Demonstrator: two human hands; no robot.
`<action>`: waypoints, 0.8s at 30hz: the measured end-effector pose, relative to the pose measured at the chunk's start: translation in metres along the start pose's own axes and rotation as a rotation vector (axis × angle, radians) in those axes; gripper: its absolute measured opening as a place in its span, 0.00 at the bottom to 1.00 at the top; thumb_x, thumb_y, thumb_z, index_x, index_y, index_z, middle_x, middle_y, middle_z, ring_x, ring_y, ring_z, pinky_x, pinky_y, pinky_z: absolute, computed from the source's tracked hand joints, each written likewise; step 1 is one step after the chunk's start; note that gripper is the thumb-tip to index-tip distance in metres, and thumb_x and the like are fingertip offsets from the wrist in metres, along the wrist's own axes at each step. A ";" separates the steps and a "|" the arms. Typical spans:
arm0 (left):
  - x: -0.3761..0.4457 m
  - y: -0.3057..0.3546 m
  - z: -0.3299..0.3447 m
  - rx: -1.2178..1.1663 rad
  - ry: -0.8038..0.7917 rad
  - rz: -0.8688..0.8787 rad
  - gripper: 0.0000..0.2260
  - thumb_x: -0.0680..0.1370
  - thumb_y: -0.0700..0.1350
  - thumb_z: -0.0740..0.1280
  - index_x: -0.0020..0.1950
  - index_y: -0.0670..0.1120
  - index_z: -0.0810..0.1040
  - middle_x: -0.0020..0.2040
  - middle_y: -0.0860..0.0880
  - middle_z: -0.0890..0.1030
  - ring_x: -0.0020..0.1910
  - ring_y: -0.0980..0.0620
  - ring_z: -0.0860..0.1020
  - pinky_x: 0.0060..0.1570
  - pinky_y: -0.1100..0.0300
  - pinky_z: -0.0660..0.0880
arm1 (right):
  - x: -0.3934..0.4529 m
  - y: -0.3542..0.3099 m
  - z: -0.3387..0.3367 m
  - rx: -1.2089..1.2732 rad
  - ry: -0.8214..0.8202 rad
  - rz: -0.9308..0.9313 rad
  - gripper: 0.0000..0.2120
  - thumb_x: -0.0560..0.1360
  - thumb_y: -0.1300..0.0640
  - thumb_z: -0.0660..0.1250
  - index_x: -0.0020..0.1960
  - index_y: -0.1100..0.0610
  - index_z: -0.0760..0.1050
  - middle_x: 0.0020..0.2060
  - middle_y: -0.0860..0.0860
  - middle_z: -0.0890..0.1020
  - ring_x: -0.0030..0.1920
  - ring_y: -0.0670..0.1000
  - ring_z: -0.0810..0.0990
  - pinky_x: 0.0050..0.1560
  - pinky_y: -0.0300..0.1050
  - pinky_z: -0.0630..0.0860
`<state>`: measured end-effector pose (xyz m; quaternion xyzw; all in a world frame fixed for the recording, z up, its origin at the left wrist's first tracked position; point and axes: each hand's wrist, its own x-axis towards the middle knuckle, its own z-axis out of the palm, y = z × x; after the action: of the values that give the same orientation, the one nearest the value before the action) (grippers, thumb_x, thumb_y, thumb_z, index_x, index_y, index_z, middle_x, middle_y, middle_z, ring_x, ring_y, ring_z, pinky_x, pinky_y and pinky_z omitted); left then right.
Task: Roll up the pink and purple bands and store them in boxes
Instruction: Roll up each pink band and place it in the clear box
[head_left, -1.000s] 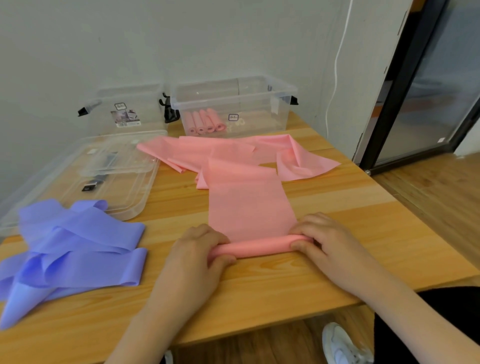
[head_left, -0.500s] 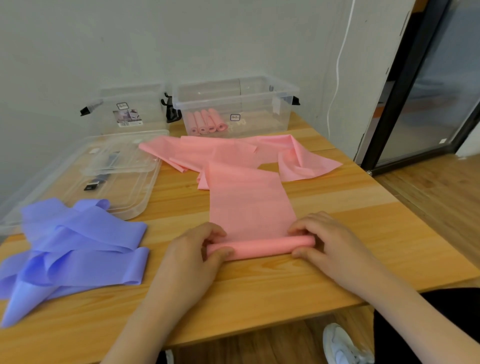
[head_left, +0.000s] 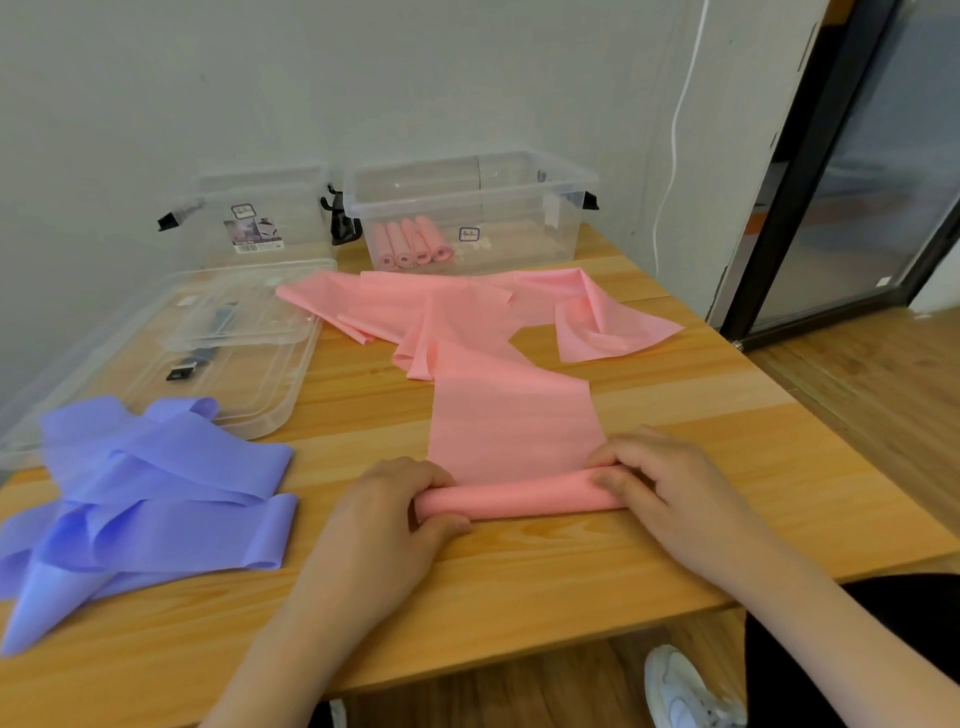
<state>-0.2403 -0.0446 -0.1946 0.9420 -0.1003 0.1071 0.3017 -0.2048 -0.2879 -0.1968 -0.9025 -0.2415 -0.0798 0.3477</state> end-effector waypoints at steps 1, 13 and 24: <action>0.000 0.000 0.000 0.003 0.017 0.002 0.07 0.71 0.46 0.72 0.47 0.51 0.79 0.40 0.63 0.74 0.40 0.63 0.71 0.44 0.74 0.65 | 0.000 0.000 0.000 -0.005 -0.029 -0.011 0.05 0.71 0.47 0.67 0.47 0.45 0.76 0.43 0.35 0.75 0.50 0.36 0.71 0.51 0.35 0.64; 0.000 0.000 -0.002 -0.013 -0.016 0.066 0.12 0.68 0.51 0.73 0.46 0.57 0.72 0.42 0.61 0.74 0.45 0.64 0.72 0.44 0.75 0.65 | -0.001 0.001 0.000 0.021 -0.063 0.015 0.11 0.67 0.52 0.73 0.44 0.43 0.73 0.43 0.38 0.76 0.48 0.39 0.73 0.49 0.36 0.66; -0.001 -0.001 -0.002 -0.015 -0.052 0.096 0.14 0.67 0.50 0.75 0.46 0.57 0.71 0.43 0.63 0.74 0.49 0.69 0.70 0.43 0.77 0.65 | 0.000 0.002 0.000 -0.012 -0.126 -0.034 0.11 0.68 0.47 0.71 0.51 0.43 0.77 0.47 0.35 0.74 0.53 0.36 0.69 0.56 0.32 0.62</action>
<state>-0.2409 -0.0423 -0.1934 0.9363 -0.1542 0.0962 0.3005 -0.2040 -0.2889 -0.1983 -0.9036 -0.2776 -0.0303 0.3249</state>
